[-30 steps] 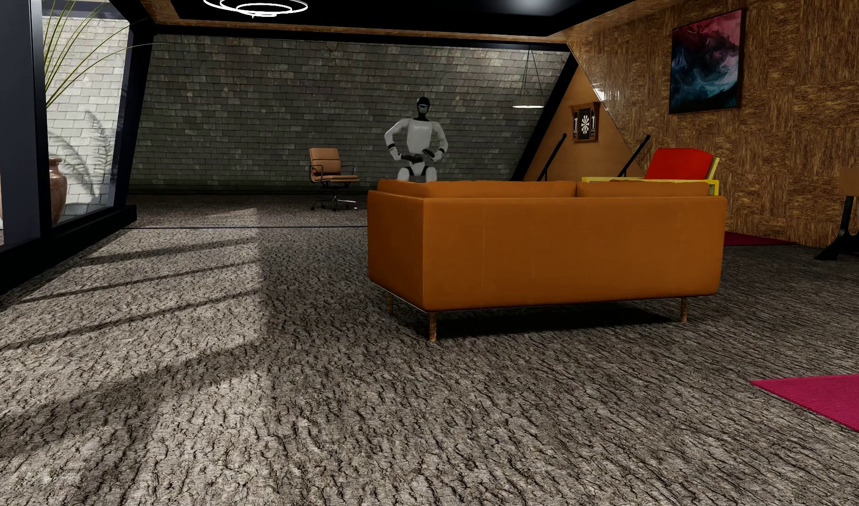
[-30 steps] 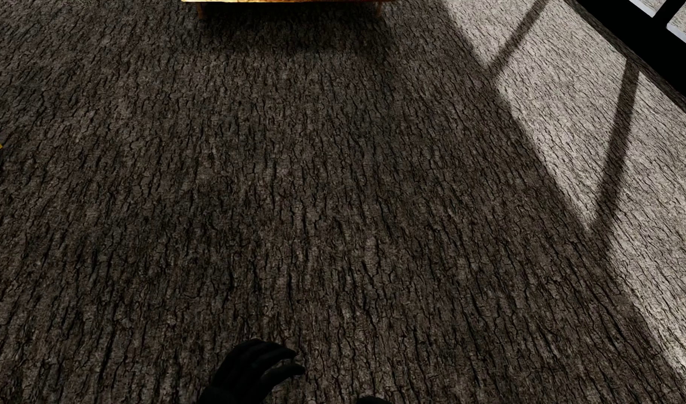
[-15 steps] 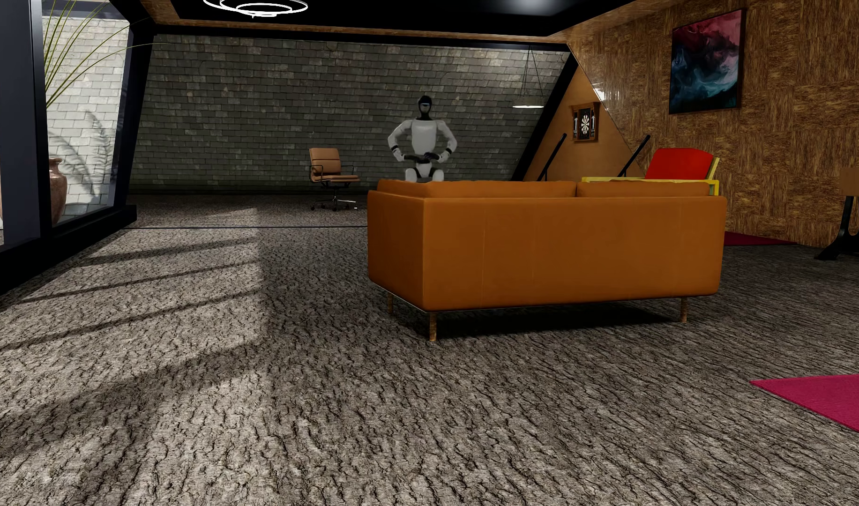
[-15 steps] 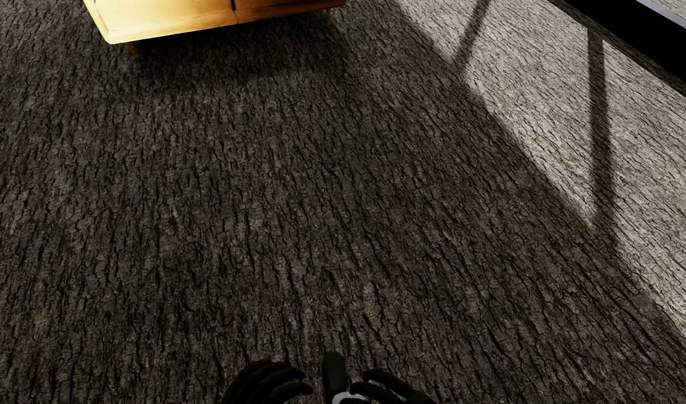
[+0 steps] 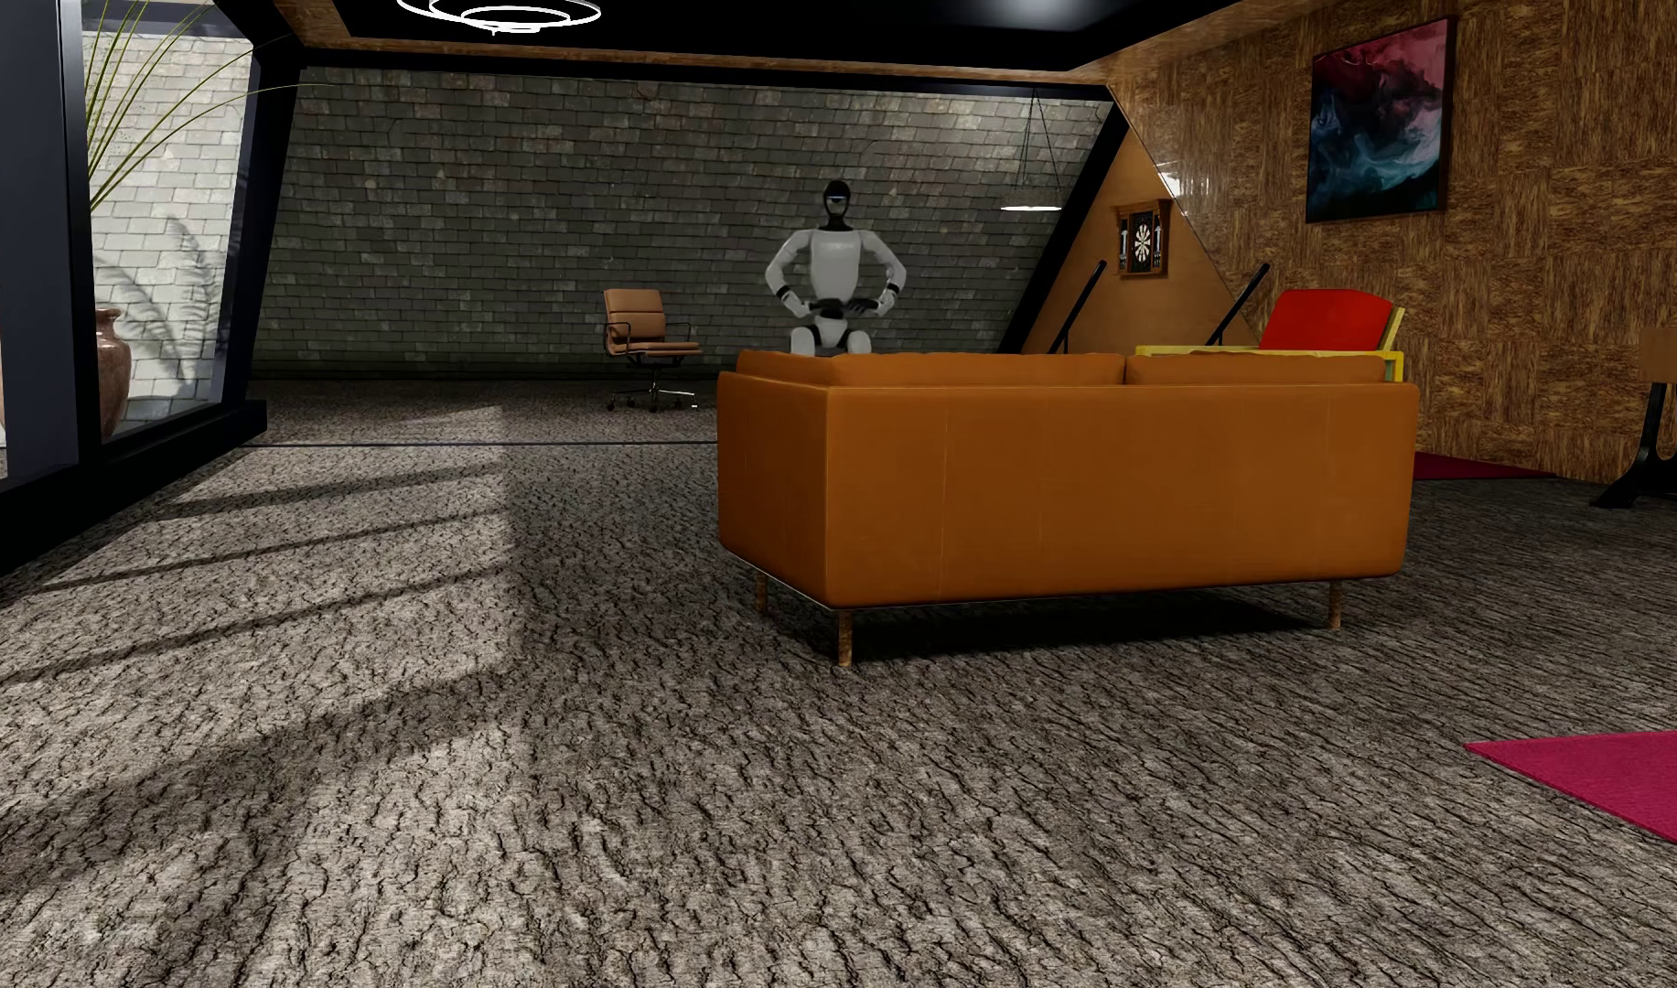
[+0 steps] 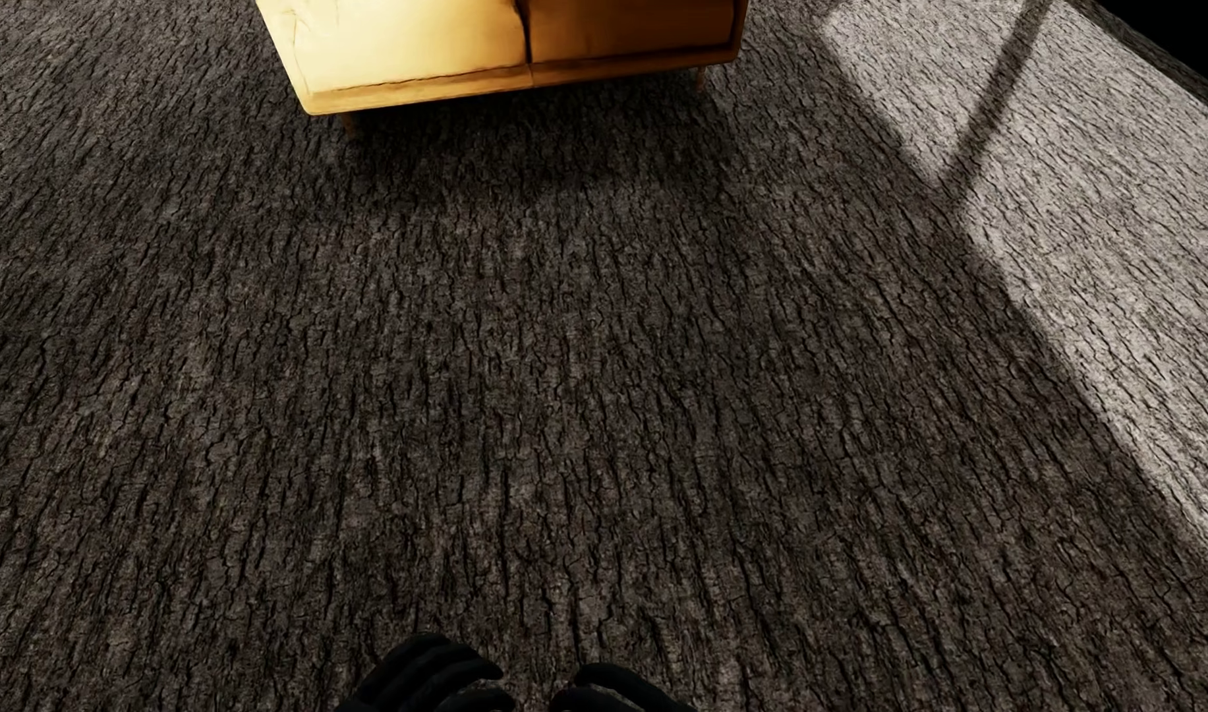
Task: Walk towards the sofa
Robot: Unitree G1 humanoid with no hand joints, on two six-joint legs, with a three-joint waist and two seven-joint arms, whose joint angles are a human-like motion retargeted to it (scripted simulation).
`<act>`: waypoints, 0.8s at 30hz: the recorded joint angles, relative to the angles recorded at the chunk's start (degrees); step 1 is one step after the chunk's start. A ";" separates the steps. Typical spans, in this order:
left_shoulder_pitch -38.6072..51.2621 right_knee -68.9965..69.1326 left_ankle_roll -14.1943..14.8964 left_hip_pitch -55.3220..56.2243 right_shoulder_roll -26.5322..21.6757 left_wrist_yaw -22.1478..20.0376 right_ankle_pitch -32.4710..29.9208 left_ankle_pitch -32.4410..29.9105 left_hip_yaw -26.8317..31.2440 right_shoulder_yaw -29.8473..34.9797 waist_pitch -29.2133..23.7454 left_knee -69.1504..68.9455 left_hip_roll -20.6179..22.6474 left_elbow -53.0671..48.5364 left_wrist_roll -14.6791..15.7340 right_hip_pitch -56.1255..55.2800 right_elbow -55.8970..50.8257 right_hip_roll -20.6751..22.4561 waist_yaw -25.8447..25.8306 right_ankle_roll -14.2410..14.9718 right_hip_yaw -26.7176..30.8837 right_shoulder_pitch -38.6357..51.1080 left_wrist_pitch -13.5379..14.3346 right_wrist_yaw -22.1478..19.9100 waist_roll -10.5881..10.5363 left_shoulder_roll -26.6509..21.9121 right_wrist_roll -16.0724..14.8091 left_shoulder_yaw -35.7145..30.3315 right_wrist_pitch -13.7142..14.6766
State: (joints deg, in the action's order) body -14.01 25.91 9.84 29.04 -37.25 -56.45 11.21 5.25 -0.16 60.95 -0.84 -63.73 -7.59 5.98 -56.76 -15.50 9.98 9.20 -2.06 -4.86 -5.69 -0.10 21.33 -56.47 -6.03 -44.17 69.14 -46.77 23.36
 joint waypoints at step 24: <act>-3.63 41.32 -12.81 -13.39 -8.29 -0.01 -6.79 6.43 -13.55 11.64 1.64 39.29 15.80 -1.36 -1.97 -12.40 2.05 -17.96 2.95 8.98 8.04 7.93 3.50 0.03 14.46 11.74 -5.16 7.19 -4.52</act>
State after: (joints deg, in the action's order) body -17.64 67.23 -2.97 15.65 -45.54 -56.46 4.42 11.68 -13.71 72.59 0.80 -24.44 8.21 4.62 -58.74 -27.89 12.03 -8.76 0.88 4.12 2.36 7.83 24.83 -56.45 8.43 -32.43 63.98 -39.58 18.85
